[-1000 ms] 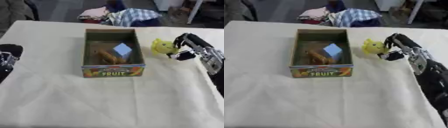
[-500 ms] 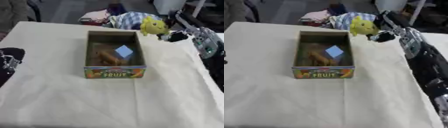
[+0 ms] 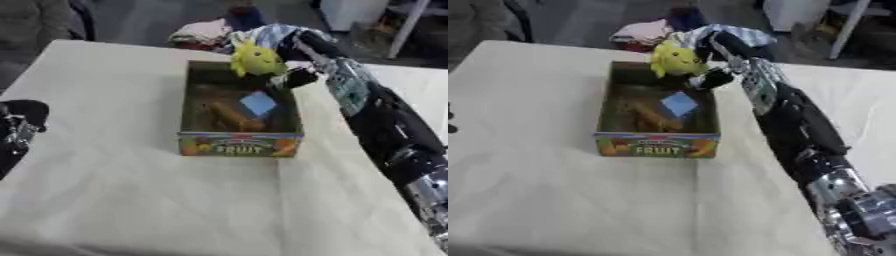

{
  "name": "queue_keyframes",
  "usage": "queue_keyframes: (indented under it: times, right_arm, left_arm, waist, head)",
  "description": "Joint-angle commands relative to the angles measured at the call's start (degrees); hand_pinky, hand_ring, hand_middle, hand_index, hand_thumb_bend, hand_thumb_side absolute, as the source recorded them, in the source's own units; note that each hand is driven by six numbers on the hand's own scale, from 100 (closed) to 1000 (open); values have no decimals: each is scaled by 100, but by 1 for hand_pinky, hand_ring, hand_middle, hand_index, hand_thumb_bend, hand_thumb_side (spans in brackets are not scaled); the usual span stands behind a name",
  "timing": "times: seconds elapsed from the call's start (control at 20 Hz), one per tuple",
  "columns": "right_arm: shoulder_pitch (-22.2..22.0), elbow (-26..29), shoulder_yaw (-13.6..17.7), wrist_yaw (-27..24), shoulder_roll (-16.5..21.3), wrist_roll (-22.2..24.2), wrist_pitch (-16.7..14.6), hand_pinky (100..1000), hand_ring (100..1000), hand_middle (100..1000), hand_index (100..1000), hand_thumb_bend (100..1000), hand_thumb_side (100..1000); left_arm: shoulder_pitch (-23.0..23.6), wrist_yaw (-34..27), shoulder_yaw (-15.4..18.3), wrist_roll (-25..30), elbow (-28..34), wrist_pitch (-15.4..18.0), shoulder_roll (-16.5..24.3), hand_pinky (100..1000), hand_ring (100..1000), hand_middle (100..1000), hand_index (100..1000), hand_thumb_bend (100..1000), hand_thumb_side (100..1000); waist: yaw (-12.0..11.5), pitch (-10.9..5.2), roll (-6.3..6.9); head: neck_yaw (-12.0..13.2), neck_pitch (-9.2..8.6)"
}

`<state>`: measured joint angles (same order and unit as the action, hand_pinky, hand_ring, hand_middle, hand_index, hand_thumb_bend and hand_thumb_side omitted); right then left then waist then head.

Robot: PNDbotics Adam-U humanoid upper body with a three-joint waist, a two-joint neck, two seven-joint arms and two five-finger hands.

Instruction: Pick up objects on the table and place them in the box.

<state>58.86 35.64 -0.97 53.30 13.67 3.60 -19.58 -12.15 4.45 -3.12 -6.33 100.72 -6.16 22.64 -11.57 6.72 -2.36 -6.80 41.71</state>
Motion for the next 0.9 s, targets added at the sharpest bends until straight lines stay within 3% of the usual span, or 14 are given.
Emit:
queue_keyframes:
  times: [0.05, 0.25, 0.4, 0.55, 0.6, 0.7, 0.9]
  right_arm:
    - [123, -40, 56, 202, 18, -8, 18, 692, 765, 758, 909, 367, 436]
    - [92, 169, 16, 85, 103, 173, -95, 747, 834, 914, 988, 456, 569]
    - [51, 469, -41, -179, 247, 216, -202, 752, 843, 936, 990, 494, 610]
    - [-76, 938, -140, -636, 495, 130, -373, 728, 816, 900, 965, 467, 554]
    - [-158, 1137, -170, -866, 611, 76, -425, 703, 786, 861, 946, 401, 434]
    - [-391, 1580, -249, -1476, 875, -1, -468, 679, 763, 827, 931, 337, 358]
    - [-1126, 2727, -362, -2928, 1491, -75, -252, 650, 743, 790, 917, 231, 341]
  left_arm:
    - [-75, -29, 12, 26, 140, 6, 40, 706, 533, 563, 706, 661, 737]
    - [-33, -29, 57, -19, 120, -6, 68, 706, 533, 564, 706, 660, 738]
    - [-14, -27, 79, -46, 95, -8, 72, 707, 533, 564, 706, 659, 738]
    - [11, -26, 100, -72, 63, -5, 77, 707, 534, 565, 707, 656, 739]
    - [18, -26, 113, -84, 53, -3, 80, 710, 537, 568, 708, 646, 743]
    - [37, -30, 146, -120, 31, 0, 88, 711, 543, 574, 708, 638, 743]
    - [89, -78, 241, -224, -29, 19, 65, 720, 572, 602, 712, 648, 683]
  waist:
    - [-10, -67, 49]
    - [74, -60, 44]
    - [161, -76, 28]
    - [255, -99, 20]
    - [291, -104, 22]
    - [360, -109, 27]
    - [508, -94, 37]
  head:
    - [-25, -60]
    - [6, -68]
    - [49, -60]
    - [101, -54]
    - [128, -54]
    - [178, -57]
    - [281, -86]
